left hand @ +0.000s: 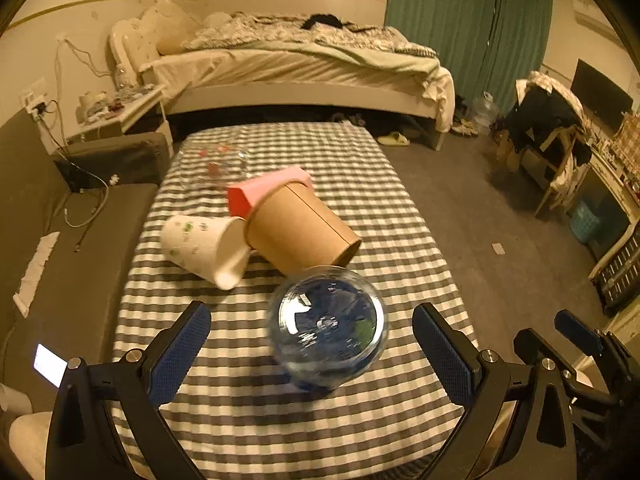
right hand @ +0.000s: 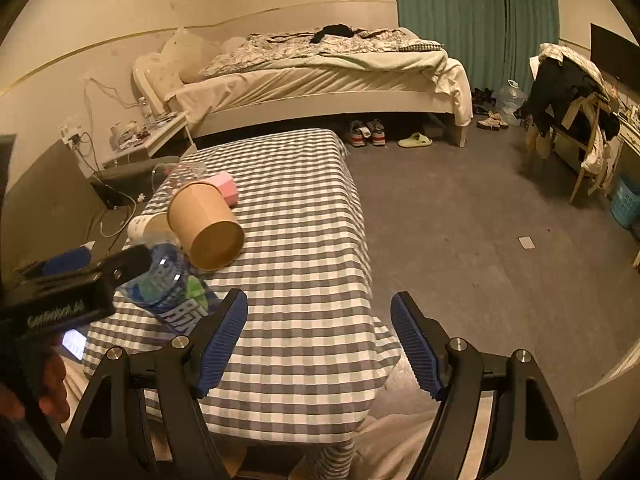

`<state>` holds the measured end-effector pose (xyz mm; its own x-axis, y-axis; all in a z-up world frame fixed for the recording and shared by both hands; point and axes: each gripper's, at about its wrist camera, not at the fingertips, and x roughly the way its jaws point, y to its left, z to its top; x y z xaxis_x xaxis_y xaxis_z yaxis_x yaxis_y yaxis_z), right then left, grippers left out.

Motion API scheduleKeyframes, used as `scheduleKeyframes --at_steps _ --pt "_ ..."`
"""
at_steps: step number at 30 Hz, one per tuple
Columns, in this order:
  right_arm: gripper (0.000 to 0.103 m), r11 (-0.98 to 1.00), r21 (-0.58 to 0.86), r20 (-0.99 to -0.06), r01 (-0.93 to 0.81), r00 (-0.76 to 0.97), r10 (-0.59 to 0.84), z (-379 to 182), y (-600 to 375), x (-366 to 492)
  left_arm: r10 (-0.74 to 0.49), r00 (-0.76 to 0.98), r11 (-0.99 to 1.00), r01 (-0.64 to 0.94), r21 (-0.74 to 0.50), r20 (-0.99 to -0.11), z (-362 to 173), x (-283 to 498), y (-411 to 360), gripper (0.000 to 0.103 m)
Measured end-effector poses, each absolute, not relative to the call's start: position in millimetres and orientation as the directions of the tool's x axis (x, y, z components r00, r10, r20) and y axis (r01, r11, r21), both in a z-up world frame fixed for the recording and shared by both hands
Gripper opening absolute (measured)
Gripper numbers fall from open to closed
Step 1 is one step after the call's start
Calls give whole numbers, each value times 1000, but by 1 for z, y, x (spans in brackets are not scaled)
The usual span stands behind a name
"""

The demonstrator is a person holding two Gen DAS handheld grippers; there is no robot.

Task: Flip cup upside down
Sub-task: 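Lower the upright bottle onto the table with the left gripper and open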

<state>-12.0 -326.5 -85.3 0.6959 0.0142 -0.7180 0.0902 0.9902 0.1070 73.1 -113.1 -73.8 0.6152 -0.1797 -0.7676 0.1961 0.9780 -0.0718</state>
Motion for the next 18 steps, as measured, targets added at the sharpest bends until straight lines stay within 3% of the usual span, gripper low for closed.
scheduleKeyframes --at_steps 8,10,11,12,18 --pt "74 987 120 -735 111 678 13 -96 -337 0 -167 558 975 218 -50 -813 -105 85 -126 102" --pt "74 987 118 -740 107 673 16 -98 -337 3 -167 556 974 220 -50 -814 -108 86 -124 93" --pt "74 987 117 -742 106 671 16 -99 -337 4 -166 551 973 224 -47 -818 -109 86 -123 78" --pt "74 988 118 -743 104 669 18 -100 -337 4 -171 542 972 231 -49 -823 -110 86 -123 73" --pt "74 988 116 -743 98 669 21 -101 -335 6 -185 557 971 232 -61 -810 -98 73 -114 73"
